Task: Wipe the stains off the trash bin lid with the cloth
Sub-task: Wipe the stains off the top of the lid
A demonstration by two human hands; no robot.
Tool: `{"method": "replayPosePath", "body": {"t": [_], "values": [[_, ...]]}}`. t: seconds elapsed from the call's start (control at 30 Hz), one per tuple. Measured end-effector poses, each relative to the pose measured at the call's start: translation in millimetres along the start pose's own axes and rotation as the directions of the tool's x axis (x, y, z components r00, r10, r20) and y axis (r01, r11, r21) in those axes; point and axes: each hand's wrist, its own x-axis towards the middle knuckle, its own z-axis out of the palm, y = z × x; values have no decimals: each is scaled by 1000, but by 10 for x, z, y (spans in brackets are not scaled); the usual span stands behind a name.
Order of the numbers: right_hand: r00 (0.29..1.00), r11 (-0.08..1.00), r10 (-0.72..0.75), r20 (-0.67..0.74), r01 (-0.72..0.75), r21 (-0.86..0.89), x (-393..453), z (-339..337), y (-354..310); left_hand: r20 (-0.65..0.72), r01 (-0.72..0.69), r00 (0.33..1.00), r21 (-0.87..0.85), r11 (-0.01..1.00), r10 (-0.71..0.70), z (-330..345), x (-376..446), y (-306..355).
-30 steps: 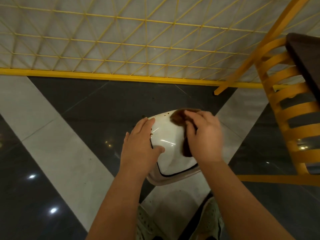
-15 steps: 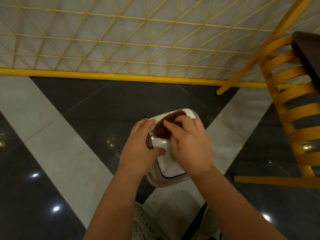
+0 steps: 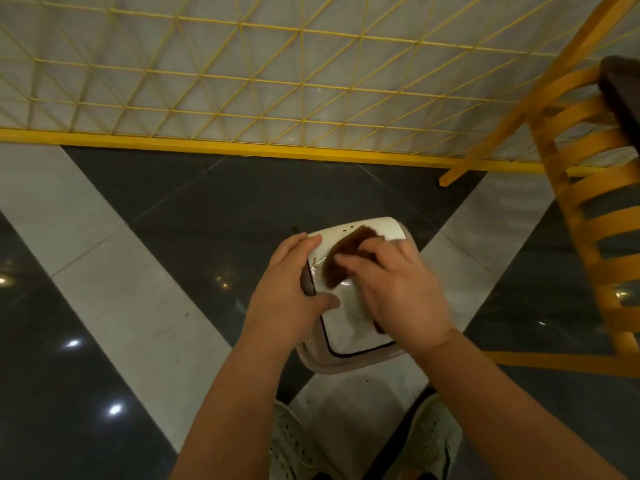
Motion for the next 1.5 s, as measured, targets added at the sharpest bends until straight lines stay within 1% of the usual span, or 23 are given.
{"method": "replayPosePath", "body": {"t": [0.07, 0.1, 0.23, 0.3, 0.37, 0.47, 0.53, 0.63, 0.73, 0.8, 0.87, 0.9, 0.93, 0.97, 1.03, 1.1, 1.13, 1.17, 1.23, 1.3, 1.37, 1.43, 1.5], "values": [[988, 990, 142, -57, -140, 26, 109, -10, -12, -3, 2, 1000, 6, 1000, -2, 11, 2, 1], [987, 988, 152, -51, -151, 20, 147, 11, -76, -5, -2, 1000, 11, 1000, 2, 14, 2, -2], [993, 997, -64, 101, 60, 43, 47, 108, -311, -23, -32, 999, -3, 999, 32, 8, 0, -16], [990, 995, -92, 109, 88, 43, -11, 37, -209, -12, -20, 1000, -1, 1000, 20, 2, -4, -16], [998, 1000, 8, 65, -10, 23, -2, -31, -65, 2, -9, 1000, 11, 1000, 9, 0, -3, -16], [978, 977, 210, -4, -209, 31, 138, -55, -22, -3, -2, 1000, 9, 1000, 2, 6, 3, -7], [987, 987, 160, 22, -160, -10, 197, -7, -148, -13, -2, 1000, 19, 1000, 2, 9, 8, -3], [990, 999, 17, 140, -22, 38, 136, 41, -296, -22, -17, 1000, 22, 1000, 18, 10, 15, -3], [992, 999, -27, 125, 22, 35, -37, 1, -112, -13, 2, 1000, 9, 1000, -2, 3, 2, -9], [993, 991, 109, 38, -112, 67, -116, -56, 110, -4, 15, 1000, 9, 1000, -14, -5, 0, -6], [936, 929, 349, -40, -341, 143, -70, -93, 280, 3, 25, 1000, 32, 999, -25, -8, -2, -1], [902, 895, 428, -52, -416, 158, -21, -93, 290, 6, 27, 1000, 41, 999, -28, -4, 2, 2], [895, 893, 441, -66, -430, 132, 29, -78, 238, 6, 28, 1000, 46, 999, -28, 0, 8, 4], [916, 916, 396, -68, -388, 102, 69, -53, 134, 2, 27, 1000, 49, 998, -27, 2, 12, 4], [977, 975, 213, -21, -211, 68, 60, 5, -127, -8, 18, 1000, 52, 998, -18, 4, 16, 0], [996, 992, 87, 35, -90, 85, -72, 46, -276, -17, 5, 1000, 31, 1000, -5, 12, 15, -8], [996, 991, 75, 39, -79, 104, -152, 52, -256, -21, 4, 1000, 13, 1000, -3, 15, 9, -12], [995, 988, 94, 23, -97, 121, -225, 49, -183, -23, 3, 1000, 2, 1000, -3, 16, 3, -16], [975, 961, 223, -23, -216, 171, -307, 8, 15, -17, -3, 1000, 17, 1000, 3, 14, 0, -26], [909, 893, 411, -65, -387, 231, -252, -36, 209, -7, -5, 1000, 55, 998, 5, 11, 5, -25], [845, 835, 526, -95, -492, 246, -108, -38, 242, -5, 4, 1000, 75, 997, -4, 14, 10, -13], [875, 868, 477, -90, -452, 204, 27, -11, 66, -16, 13, 1000, 68, 998, -12, 15, 13, -6], [950, 943, 309, -36, -302, 138, 20, 53, -163, -22, 13, 1000, 42, 999, -13, 19, 9, -6]]}}
